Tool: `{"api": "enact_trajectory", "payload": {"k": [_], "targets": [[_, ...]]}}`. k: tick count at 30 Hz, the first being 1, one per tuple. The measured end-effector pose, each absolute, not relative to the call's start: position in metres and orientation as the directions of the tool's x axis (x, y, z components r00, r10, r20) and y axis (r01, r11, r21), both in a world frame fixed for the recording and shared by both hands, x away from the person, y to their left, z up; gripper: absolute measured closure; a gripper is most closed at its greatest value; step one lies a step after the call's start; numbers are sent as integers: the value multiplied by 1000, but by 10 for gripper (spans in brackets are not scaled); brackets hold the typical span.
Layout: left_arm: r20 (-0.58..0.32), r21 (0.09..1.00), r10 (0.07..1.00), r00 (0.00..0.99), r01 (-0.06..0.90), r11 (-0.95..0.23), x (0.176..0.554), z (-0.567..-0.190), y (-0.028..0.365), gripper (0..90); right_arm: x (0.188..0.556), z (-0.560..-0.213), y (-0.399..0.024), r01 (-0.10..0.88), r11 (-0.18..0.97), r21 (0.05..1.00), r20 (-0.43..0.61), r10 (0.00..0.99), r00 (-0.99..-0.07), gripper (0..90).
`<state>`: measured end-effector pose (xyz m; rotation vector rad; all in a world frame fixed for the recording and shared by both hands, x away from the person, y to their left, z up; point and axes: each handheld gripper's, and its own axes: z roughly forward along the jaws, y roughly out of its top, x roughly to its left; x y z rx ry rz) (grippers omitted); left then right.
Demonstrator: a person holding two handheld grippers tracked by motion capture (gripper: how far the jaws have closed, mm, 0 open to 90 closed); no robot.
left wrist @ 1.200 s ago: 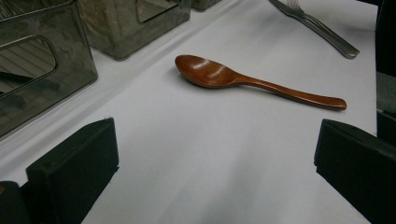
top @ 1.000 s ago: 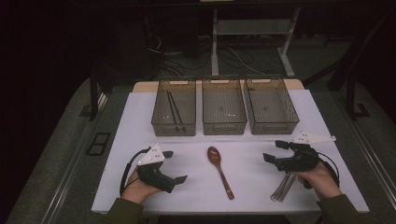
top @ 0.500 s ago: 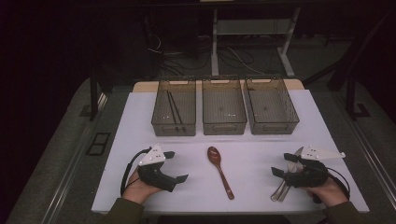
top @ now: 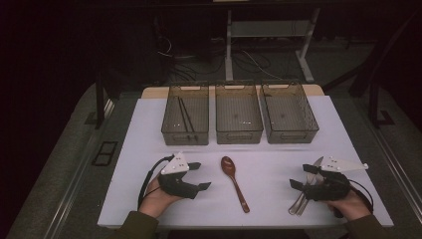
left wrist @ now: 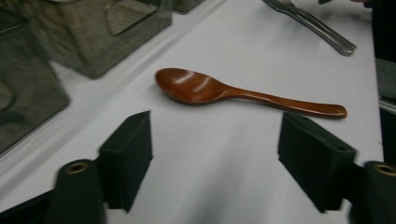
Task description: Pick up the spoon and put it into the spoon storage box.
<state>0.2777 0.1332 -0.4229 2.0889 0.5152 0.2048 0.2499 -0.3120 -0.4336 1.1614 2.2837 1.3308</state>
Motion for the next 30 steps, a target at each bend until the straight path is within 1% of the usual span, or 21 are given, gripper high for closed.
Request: {"api": "enact_trajectory", "payload": {"k": [10,16,18,30], "targets": [[-79,799,349,934,268,-537,279,-432,101,682,251,-434,-312,510,265,818,164,742,-650,204],[-79,781,296,952,244,-575,277,-437,83,857,251,-434,-312,511,263,819,165,744,-647,204],[-77,771,281,957,236,-592,275,-439,76,888,251,-434,-312,511,264,818,164,744,-648,204],[-69,734,197,978,184,-653,271,-453,38,890,250,-433,-313,513,256,819,170,746,-644,204]]}}
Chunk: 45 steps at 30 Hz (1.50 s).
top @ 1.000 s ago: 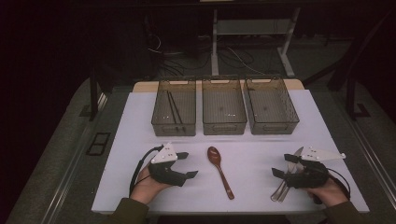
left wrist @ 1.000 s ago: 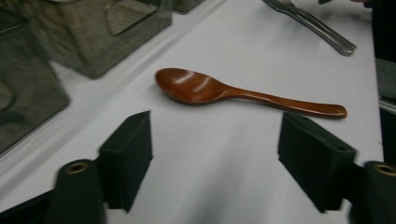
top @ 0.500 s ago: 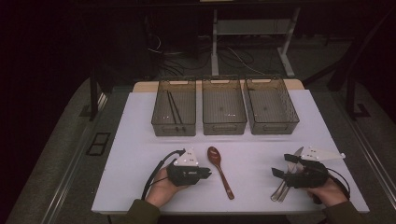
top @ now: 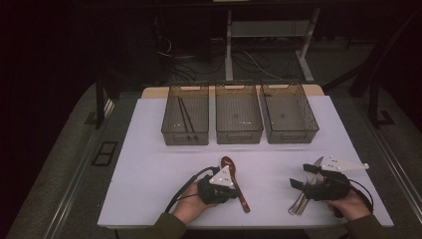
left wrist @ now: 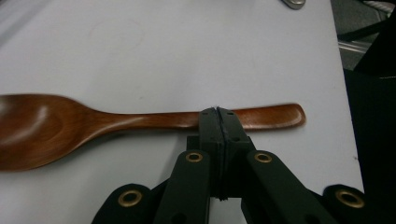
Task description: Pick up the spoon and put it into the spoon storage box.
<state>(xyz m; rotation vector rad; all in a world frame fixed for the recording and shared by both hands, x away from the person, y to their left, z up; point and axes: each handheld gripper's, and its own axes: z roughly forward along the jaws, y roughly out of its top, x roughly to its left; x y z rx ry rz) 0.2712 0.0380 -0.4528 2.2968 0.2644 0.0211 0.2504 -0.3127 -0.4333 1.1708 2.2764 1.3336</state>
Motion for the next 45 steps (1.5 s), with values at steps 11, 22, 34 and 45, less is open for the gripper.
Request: {"api": "enact_trajectory", "payload": {"k": [11,22,34,45], "targets": [[-55,745,180,982,161,-647,274,-454,18,891,251,-433,-313,513,255,820,172,744,-646,204],[-10,753,191,981,133,-645,288,-455,-7,891,251,-434,-313,511,256,821,172,742,-648,204],[-53,770,224,973,182,-611,297,-454,-14,890,251,-433,-315,507,251,825,173,741,-649,204],[-92,807,272,958,232,-544,308,-428,15,726,250,-433,-313,505,254,825,171,739,-652,204]]}}
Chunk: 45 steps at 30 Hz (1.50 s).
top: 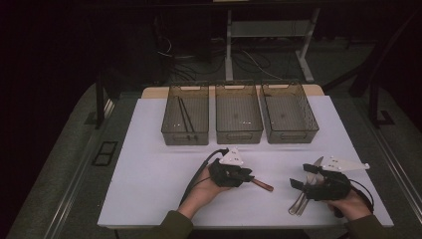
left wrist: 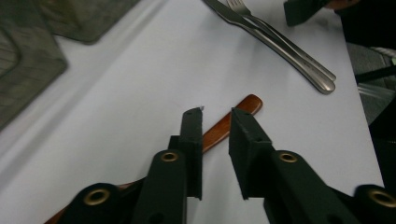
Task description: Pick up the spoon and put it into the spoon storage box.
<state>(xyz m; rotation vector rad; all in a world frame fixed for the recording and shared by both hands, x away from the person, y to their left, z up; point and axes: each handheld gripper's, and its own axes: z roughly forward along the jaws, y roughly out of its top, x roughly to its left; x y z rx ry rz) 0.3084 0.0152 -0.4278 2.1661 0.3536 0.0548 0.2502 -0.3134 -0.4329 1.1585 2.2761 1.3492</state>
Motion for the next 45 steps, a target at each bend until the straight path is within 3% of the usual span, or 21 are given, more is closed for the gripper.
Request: {"api": "enact_trajectory", "payload": {"k": [18,30,45], "targets": [[-116,827,435,893,329,-455,345,-415,73,381,251,-433,-313,506,260,822,167,740,-651,204],[-140,771,469,872,393,-501,360,-436,69,295,251,-433,-314,508,257,822,170,741,-650,204],[-108,712,451,886,385,-587,357,-447,59,311,251,-433,-314,504,259,824,166,740,-652,204]]}}
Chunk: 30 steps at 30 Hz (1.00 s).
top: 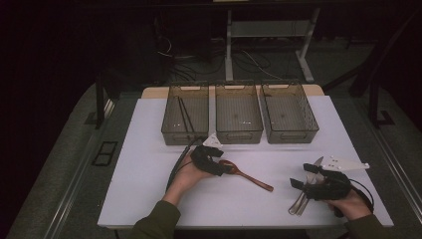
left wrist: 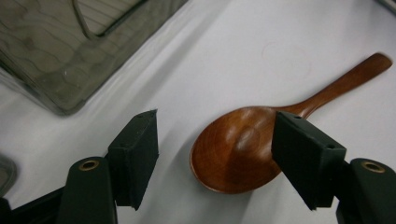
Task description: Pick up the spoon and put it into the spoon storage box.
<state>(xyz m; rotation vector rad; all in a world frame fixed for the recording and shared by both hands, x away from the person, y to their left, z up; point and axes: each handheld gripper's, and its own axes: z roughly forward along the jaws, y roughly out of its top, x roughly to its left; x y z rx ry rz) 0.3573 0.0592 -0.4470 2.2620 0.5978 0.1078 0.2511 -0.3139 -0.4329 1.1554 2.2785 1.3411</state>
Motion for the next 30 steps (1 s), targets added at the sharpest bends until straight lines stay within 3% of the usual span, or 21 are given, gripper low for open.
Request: {"api": "enact_trajectory", "payload": {"k": [6,13,22,30], "targets": [[-80,691,424,902,357,-628,355,-448,57,351,251,-433,-314,501,259,826,164,740,-652,204],[-85,693,374,924,325,-644,352,-447,57,497,251,-432,-315,503,254,826,167,742,-649,204],[-62,692,321,945,273,-669,348,-445,61,577,251,-432,-315,505,250,826,171,742,-648,204],[-44,687,257,965,216,-694,345,-444,69,699,251,-431,-314,505,248,827,171,745,-645,204]]}}
